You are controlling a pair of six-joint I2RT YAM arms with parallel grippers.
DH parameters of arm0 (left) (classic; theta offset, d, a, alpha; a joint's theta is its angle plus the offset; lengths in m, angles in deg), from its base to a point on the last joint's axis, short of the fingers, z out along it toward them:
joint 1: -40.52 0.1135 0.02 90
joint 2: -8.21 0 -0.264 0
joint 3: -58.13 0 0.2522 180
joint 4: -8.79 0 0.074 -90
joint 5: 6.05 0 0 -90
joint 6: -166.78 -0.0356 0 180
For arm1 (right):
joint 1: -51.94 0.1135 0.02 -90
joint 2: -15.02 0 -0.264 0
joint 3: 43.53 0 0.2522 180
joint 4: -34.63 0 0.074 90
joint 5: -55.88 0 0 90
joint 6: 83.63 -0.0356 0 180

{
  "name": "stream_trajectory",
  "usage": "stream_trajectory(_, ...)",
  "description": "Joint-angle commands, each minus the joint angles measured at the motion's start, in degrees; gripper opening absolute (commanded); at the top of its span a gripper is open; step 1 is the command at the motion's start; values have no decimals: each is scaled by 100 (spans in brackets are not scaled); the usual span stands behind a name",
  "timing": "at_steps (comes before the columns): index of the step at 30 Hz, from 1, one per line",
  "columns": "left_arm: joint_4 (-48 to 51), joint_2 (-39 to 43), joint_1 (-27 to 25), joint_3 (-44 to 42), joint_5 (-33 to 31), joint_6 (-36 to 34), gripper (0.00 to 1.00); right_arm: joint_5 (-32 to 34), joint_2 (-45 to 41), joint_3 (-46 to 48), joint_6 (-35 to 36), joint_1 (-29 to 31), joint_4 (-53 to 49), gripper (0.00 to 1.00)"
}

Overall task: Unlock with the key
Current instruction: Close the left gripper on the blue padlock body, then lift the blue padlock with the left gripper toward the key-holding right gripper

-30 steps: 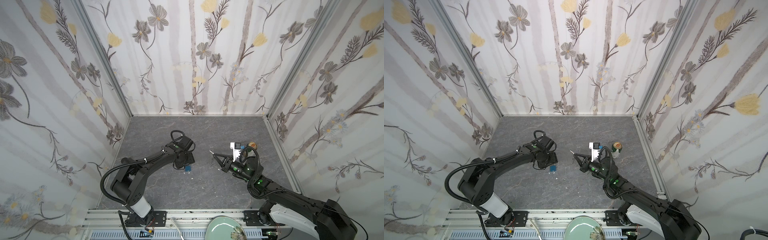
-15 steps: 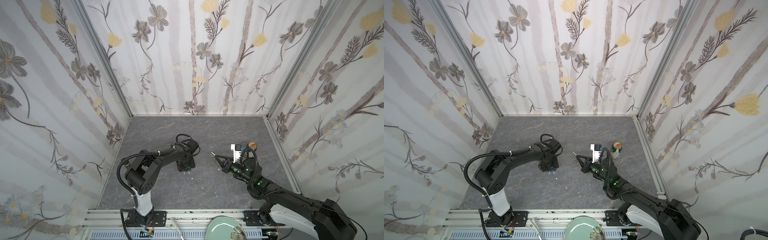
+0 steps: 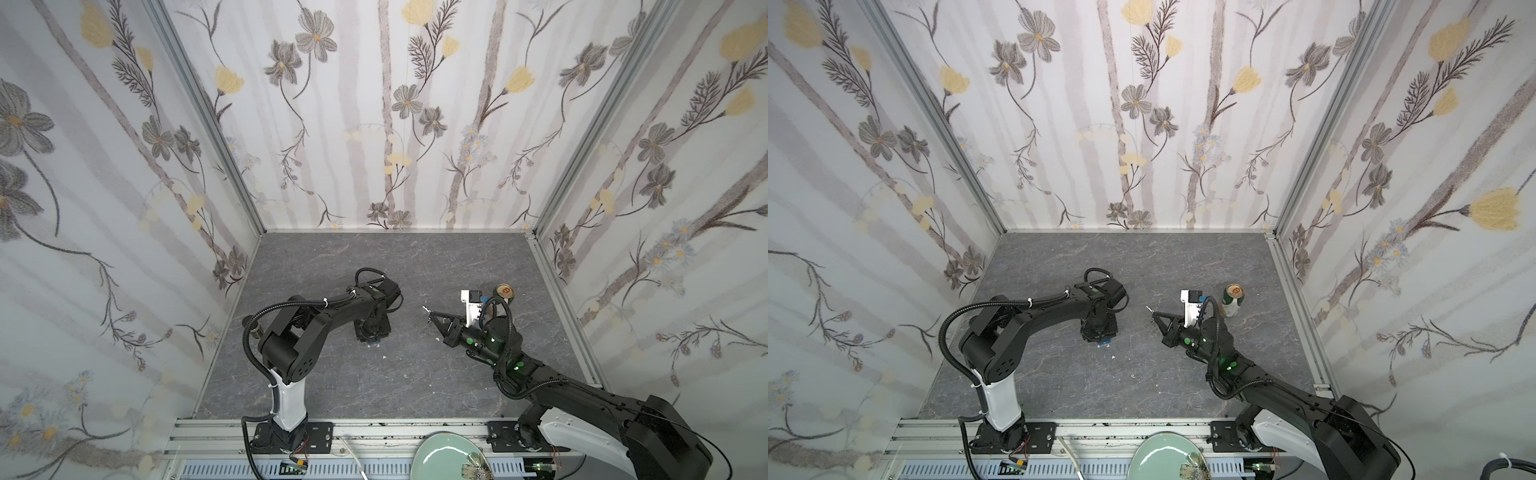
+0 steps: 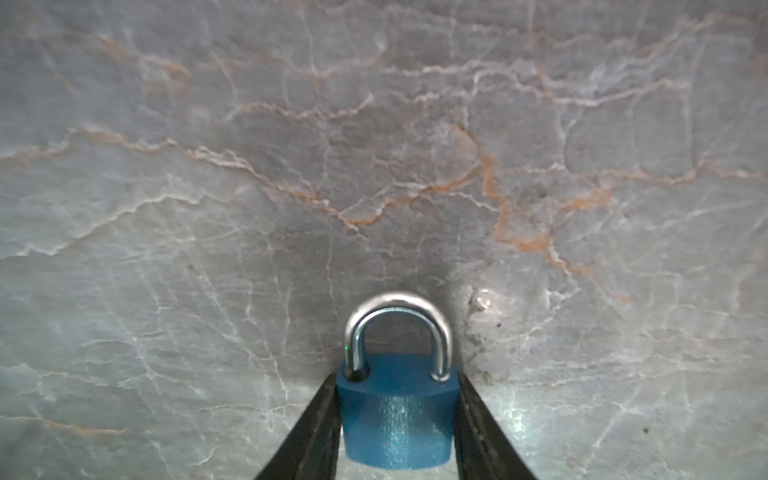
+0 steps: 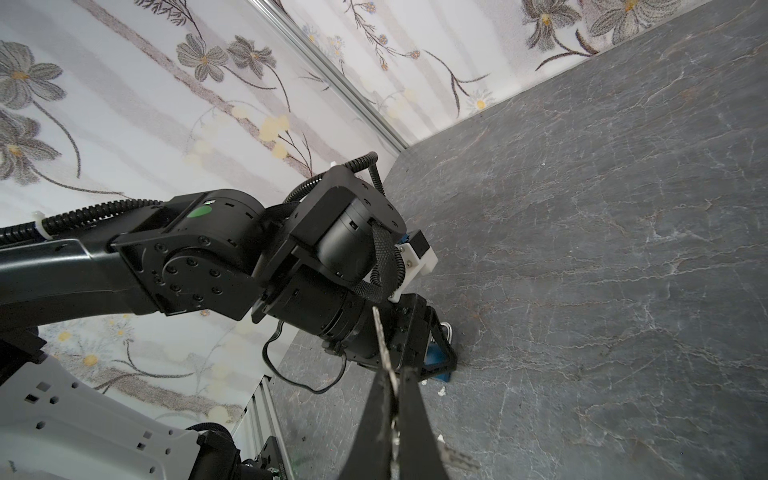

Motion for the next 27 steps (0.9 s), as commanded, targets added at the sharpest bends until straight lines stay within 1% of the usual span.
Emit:
stream_trajectory(1,-19,-165,-8,-59,-44,-27,43,9,15,-5,-58,-2,223,0)
stream_trajectory(2,-25,-188,-11,-67,-44,-37,42,15,8,-5,-58,-1,214,0)
stream_trajectory(3,-35,-199,-9,-63,-44,-44,37,22,0,-5,-58,-8,191,0)
stream_trajectory(4,-36,-212,-11,-81,-44,-47,35,36,-3,-4,-53,-7,183,0)
stream_trajectory(10,-116,-108,-6,-79,-1,-111,26,36,-37,-4,-3,-46,123,0)
stream_trajectory(14,-50,153,-9,42,-56,-190,26,-301,-178,10,172,-49,382,0)
stream_trajectory(20,218,573,41,385,-164,-349,25,-256,-535,115,341,-42,445,0)
stream_trajectory(27,529,1027,133,1024,-198,-516,24,-416,-859,552,405,-47,1336,0)
